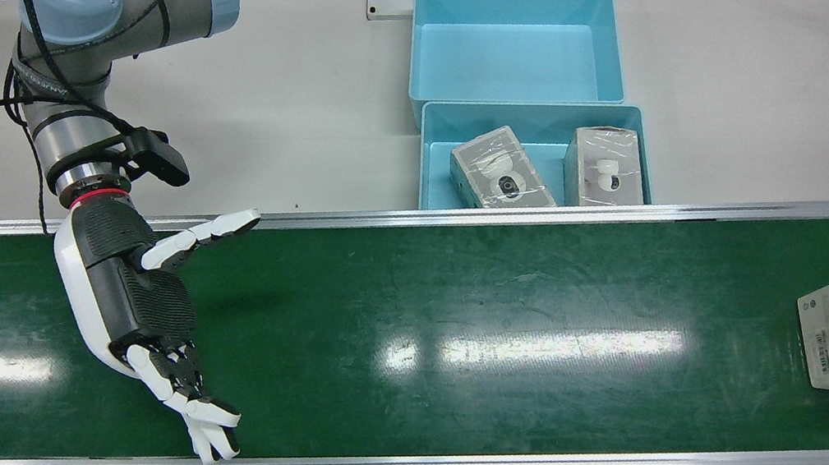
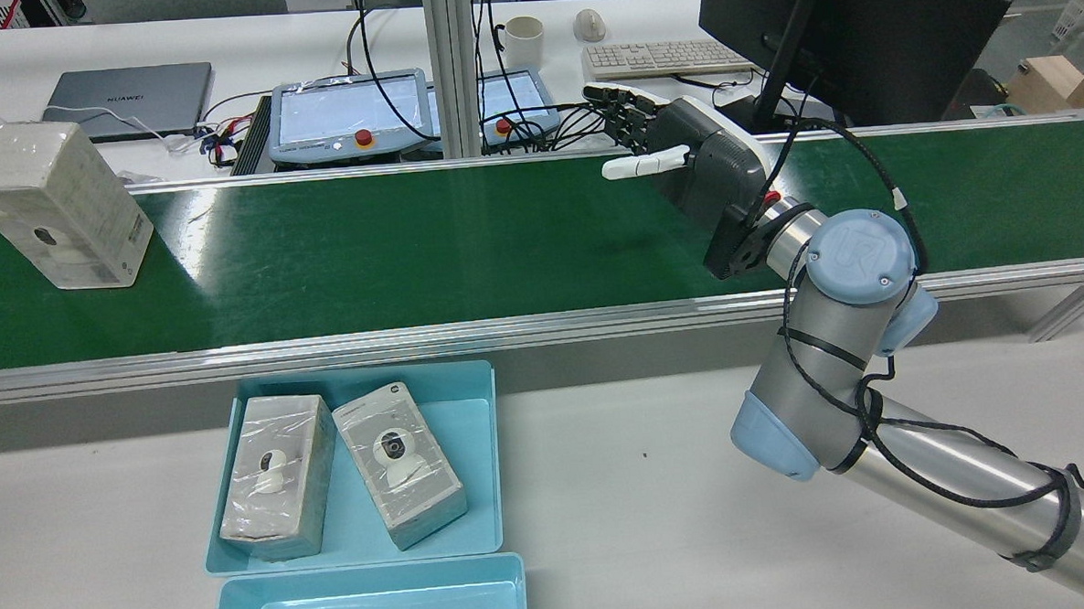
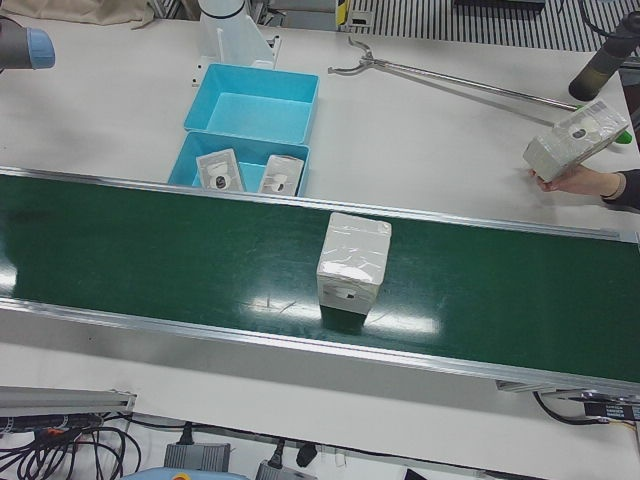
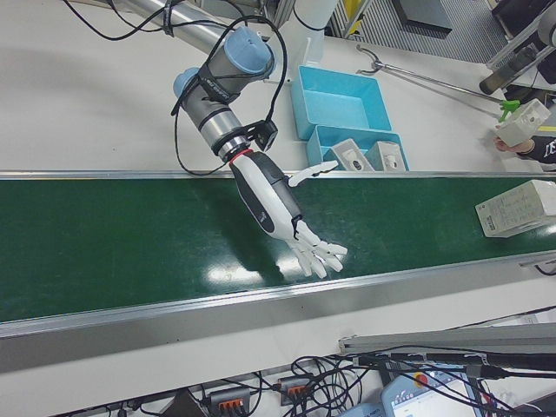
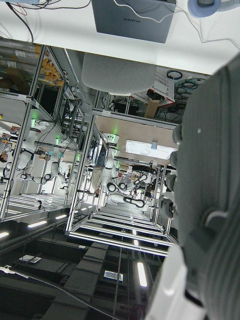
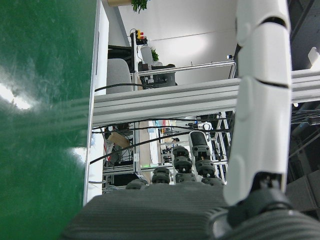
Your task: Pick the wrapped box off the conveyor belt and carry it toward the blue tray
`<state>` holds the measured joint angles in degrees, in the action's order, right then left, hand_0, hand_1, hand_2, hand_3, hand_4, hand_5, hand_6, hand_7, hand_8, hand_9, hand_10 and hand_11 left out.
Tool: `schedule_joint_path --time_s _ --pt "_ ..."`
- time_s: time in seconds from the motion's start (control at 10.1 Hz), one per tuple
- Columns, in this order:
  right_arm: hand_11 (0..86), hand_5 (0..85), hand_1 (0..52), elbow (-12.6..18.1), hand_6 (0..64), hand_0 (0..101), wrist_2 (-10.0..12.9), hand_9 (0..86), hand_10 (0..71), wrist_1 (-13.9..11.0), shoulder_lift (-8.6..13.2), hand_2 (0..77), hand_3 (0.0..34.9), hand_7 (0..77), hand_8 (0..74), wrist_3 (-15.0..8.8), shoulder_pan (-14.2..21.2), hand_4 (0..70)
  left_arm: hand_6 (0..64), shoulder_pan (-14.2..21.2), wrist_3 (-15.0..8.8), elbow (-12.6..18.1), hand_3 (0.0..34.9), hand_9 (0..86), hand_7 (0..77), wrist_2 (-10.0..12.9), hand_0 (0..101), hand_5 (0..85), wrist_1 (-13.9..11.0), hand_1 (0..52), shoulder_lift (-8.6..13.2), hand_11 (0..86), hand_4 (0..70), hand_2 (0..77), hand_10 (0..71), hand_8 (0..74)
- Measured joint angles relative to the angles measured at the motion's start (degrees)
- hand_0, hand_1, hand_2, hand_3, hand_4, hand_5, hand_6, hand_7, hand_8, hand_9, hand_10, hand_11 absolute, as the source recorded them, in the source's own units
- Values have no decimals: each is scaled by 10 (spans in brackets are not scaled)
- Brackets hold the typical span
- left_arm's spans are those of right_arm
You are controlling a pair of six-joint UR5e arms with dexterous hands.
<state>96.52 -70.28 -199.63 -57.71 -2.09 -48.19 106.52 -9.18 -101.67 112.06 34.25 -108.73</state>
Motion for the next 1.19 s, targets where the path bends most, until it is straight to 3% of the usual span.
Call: schedule_joint_path --time_s 1.09,1.19 --pt "11 191 147 7 27 474 0 44 0 8 -6 93 0 16 0 0 -2 82 5 0 0 0 0 0 5 0 0 11 0 0 0 5 0 11 5 5" --pt "5 191 125 7 33 476 0 38 0 8 -7 93 0 16 16 0 -2 82 5 0 0 0 0 5 5 0 0 11 0 0 0 5 0 11 5 5"
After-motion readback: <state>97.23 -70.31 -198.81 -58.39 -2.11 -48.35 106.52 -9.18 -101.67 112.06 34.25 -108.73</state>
